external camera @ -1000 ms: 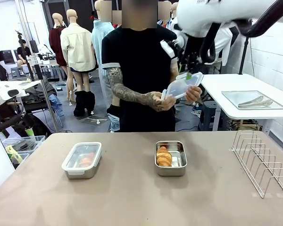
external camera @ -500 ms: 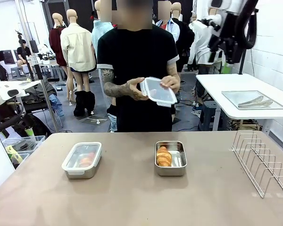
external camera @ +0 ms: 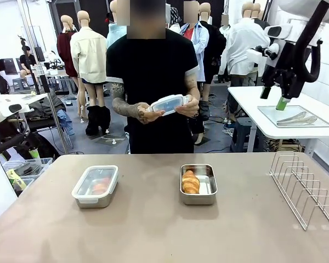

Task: Place the bread in airtight containers.
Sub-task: Release when the human grabs the Airtight Container lid.

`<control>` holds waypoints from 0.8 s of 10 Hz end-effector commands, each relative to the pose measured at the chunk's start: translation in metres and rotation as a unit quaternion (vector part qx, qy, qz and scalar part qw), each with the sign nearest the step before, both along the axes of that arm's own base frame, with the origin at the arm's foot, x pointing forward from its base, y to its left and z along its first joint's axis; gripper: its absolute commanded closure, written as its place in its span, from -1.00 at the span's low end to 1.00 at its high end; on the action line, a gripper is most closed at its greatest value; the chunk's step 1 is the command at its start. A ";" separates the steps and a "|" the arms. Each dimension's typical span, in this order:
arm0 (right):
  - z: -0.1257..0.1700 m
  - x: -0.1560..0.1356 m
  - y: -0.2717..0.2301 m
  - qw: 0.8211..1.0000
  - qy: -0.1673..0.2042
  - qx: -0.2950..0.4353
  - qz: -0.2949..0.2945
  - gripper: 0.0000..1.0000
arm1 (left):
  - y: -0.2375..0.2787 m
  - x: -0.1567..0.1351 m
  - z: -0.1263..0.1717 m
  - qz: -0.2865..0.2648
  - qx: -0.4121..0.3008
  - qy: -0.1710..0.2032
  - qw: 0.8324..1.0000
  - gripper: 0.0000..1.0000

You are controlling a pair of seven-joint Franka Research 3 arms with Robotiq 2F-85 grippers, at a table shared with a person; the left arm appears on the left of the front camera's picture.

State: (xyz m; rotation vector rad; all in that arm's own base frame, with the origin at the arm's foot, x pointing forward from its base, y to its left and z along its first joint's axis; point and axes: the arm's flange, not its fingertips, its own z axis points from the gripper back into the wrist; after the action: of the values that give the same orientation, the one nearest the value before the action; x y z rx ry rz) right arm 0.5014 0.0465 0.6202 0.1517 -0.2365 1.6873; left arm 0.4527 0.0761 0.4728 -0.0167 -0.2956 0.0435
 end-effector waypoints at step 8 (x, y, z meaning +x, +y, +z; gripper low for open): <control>-0.004 -0.001 -0.009 1.000 0.004 0.006 -0.006 -1.00 | 0.001 0.000 0.000 0.003 0.001 0.000 1.000 -1.00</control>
State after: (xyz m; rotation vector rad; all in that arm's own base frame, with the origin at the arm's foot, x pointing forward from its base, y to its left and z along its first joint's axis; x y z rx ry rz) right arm 0.4987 0.0365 0.6149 0.1742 -0.2496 1.6807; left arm 0.4527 0.0761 0.4728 -0.0167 -0.2956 0.0434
